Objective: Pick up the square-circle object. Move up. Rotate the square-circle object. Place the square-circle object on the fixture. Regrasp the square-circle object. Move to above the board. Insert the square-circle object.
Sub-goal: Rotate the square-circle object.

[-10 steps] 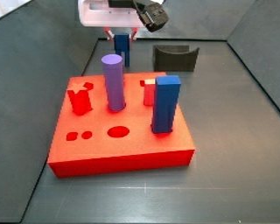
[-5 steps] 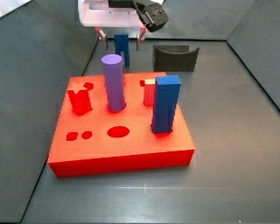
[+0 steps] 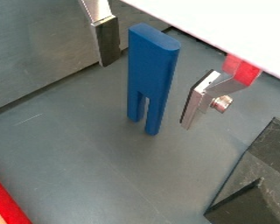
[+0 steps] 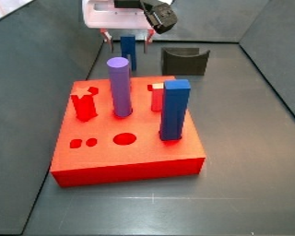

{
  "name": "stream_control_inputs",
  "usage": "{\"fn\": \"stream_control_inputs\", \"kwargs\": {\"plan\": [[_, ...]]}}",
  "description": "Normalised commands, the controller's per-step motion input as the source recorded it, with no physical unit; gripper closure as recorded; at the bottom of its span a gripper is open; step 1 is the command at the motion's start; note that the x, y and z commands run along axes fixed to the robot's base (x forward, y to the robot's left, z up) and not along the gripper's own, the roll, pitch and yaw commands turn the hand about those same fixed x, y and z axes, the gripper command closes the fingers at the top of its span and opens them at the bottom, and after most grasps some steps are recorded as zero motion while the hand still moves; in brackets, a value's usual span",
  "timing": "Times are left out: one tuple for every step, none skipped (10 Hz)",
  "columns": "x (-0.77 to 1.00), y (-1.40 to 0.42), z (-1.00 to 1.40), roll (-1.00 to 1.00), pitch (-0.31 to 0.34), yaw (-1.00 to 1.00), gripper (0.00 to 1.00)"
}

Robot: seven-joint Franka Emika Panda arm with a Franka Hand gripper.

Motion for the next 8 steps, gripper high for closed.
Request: {"fn": "stream_control_inputs", "kwargs": {"plan": [[0.00, 0.01, 0.00, -0.23, 0.002, -0.01, 0.00], [0.00, 0.01, 0.00, -0.23, 0.002, -0.01, 0.00], [0.00, 0.01, 0.00, -0.23, 0.002, -0.01, 0.00], [0.00, 0.01, 0.00, -0.23, 0.002, -0.01, 0.00], [0.00, 0.01, 0.00, -0.23, 0.002, -0.01, 0.00], [0.00, 0.01, 0.00, -0.23, 0.002, -0.01, 0.00], [0.00, 0.14, 1.00, -0.23, 0.002, -0.01, 0.00], [-0.02, 0.13, 1.00, -0.23, 0.023, -0.02, 0.00]]}}
